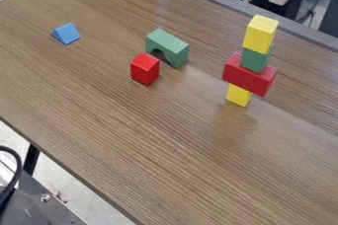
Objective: Remove the block rectangular and put it in the middle table
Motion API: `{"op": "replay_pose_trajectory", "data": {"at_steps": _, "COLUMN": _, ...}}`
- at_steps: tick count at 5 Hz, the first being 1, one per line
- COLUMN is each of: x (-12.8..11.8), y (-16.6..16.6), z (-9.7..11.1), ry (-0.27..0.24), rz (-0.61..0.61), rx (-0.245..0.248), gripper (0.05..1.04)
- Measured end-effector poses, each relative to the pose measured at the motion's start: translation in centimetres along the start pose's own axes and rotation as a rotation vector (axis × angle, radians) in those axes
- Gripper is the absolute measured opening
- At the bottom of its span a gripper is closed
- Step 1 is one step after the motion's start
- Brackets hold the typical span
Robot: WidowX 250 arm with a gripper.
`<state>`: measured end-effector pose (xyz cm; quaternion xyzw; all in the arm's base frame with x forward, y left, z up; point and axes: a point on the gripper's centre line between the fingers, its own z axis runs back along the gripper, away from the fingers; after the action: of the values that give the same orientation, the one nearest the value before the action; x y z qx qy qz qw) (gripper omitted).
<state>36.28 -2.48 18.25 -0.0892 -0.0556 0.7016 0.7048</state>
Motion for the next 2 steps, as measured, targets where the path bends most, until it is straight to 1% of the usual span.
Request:
{"op": "replay_pose_trajectory", "data": {"at_steps": 1, "x": 2.1, "y": -1.4, "z": 0.6, "ry": -0.004, "rz": 0.024, "rx": -0.023, "gripper": 0.579}}
{"op": "replay_pose_trajectory", "data": {"at_steps": 2, "x": 4.2, "y": -2.5, "z": 0.3, "ry": -0.008, "rz": 0.052, "rx": -0.024, "gripper": 0.579}}
